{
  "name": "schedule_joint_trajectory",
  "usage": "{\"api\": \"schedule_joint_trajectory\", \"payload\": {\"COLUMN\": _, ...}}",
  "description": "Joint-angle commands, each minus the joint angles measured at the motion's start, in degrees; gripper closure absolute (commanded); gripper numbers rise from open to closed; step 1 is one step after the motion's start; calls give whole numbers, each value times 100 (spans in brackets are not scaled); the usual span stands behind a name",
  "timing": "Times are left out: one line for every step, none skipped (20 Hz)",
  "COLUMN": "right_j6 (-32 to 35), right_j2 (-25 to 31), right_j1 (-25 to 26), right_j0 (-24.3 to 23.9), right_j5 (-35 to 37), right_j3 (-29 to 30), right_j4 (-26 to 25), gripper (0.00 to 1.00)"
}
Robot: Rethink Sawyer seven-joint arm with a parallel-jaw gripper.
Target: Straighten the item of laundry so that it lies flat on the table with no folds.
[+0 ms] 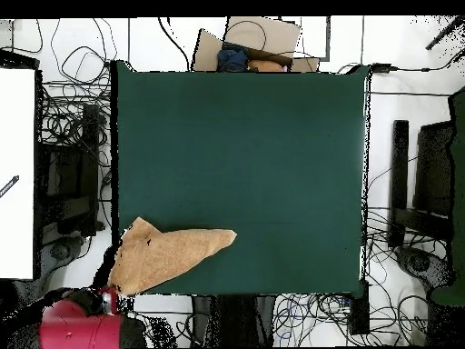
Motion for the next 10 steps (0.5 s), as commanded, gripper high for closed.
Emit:
{"api": "schedule_joint_trajectory", "payload": {"right_j6": 2035, "right_j2": -322, "right_j1": -53, "right_j0": 120, "right_j5": 751, "right_j3": -302, "right_j4": -174, "gripper": 100}}
{"api": "schedule_joint_trajectory", "payload": {"right_j6": 2034, "right_j2": -349, "right_j1": -59, "right_j0": 138, "right_j5": 790, "right_j3": -328, "right_j4": -176, "gripper": 100}}
{"api": "schedule_joint_trajectory", "payload": {"right_j6": 2056, "right_j2": -368, "right_j1": -49, "right_j0": 167, "right_j5": 838, "right_j3": -373, "right_j4": -169, "gripper": 100}}
{"api": "schedule_joint_trajectory", "payload": {"right_j6": 2066, "right_j2": -396, "right_j1": -51, "right_j0": 195, "right_j5": 877, "right_j3": -405, "right_j4": -174, "gripper": 100}}
{"api": "schedule_joint_trajectory", "payload": {"right_j6": 2087, "right_j2": -404, "right_j1": -49, "right_j0": 219, "right_j5": 883, "right_j3": -406, "right_j4": -157, "gripper": 100}}
{"api": "schedule_joint_trajectory", "payload": {"right_j6": 2108, "right_j2": -429, "right_j1": -50, "right_j0": 246, "right_j5": 926, "right_j3": -443, "right_j4": -173, "gripper": 100}}
{"api": "schedule_joint_trajectory", "payload": {"right_j6": 2115, "right_j2": -449, "right_j1": -39, "right_j0": 269, "right_j5": 953, "right_j3": -479, "right_j4": -194, "gripper": 100}}
{"api": "schedule_joint_trajectory", "payload": {"right_j6": 2119, "right_j2": -473, "right_j1": -43, "right_j0": 287, "right_j5": 992, "right_j3": -507, "right_j4": -206, "gripper": 100}}
{"api": "schedule_joint_trajectory", "payload": {"right_j6": 2119, "right_j2": -491, "right_j1": -45, "right_j0": 307, "right_j5": 1014, "right_j3": -518, "right_j4": -206, "gripper": 100}}
{"api": "schedule_joint_trajectory", "payload": {"right_j6": 2107, "right_j2": -514, "right_j1": -51, "right_j0": 316, "right_j5": 1064, "right_j3": -549, "right_j4": -205, "gripper": 100}}
